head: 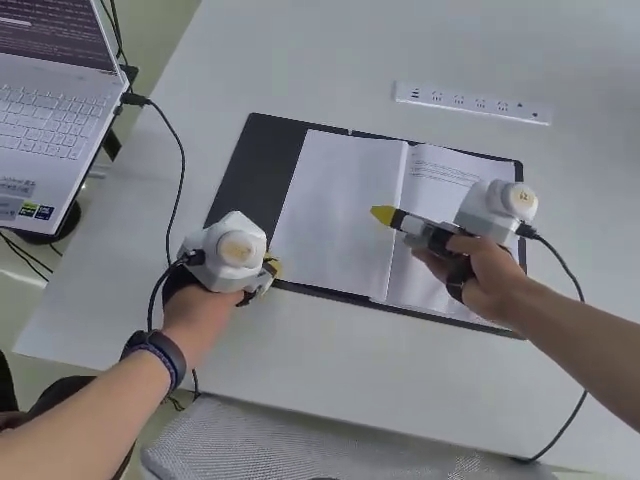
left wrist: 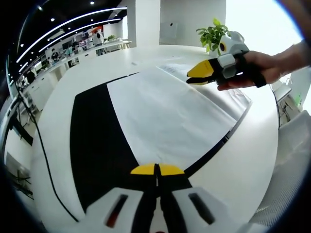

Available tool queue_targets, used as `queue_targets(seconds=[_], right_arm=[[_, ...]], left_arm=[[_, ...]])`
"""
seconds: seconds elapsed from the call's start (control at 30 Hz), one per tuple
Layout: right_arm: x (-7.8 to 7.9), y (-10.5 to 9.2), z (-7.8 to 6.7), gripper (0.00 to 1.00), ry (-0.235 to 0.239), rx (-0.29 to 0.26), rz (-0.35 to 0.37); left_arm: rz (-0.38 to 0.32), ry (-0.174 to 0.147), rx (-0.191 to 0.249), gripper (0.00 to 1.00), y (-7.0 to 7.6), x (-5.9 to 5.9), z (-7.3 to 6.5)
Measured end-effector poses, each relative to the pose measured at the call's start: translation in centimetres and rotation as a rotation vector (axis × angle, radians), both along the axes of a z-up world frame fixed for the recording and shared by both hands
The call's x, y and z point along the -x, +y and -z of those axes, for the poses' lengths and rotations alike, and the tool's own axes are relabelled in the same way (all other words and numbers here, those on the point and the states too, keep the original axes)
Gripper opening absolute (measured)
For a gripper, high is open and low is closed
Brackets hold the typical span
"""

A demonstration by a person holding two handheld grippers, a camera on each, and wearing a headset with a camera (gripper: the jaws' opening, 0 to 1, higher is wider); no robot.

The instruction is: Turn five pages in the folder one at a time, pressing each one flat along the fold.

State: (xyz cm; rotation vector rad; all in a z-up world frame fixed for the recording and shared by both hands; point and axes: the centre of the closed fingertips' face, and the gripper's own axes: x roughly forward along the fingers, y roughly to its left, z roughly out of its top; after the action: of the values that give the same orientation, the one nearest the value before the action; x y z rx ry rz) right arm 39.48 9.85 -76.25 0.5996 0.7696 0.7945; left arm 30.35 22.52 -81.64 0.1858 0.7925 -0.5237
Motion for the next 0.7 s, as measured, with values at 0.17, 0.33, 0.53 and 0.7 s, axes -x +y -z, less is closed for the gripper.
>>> queue_targets(seconds=[0.17,0.33,0.53,0.7], right_arm=[[-1.2,-0.1,0.1,0.14,-0.01,-0.007,0.01],[-2.1,-0.1,0.7,0.09,-0.023,-0.001,0.008],[-2.1,-0.3,2.3,0.04,-0.003,0.03,0.01],[-2.1,-0.7,2.2,0.0,0.017,-0.002,0.044]], left_arm=[[-0.001,-0.002,-0.009,0.0,0.2,0.0,0.2],[-0.007,0.0,-0.004,0.0,0.3,-0.2,0.5],[-0.014,-0.002,-0.01,0.0,0.2,-0.3,0.5],[-0.016,-0.003,-0.013,0.0,0.2,-0.4,0.5]])
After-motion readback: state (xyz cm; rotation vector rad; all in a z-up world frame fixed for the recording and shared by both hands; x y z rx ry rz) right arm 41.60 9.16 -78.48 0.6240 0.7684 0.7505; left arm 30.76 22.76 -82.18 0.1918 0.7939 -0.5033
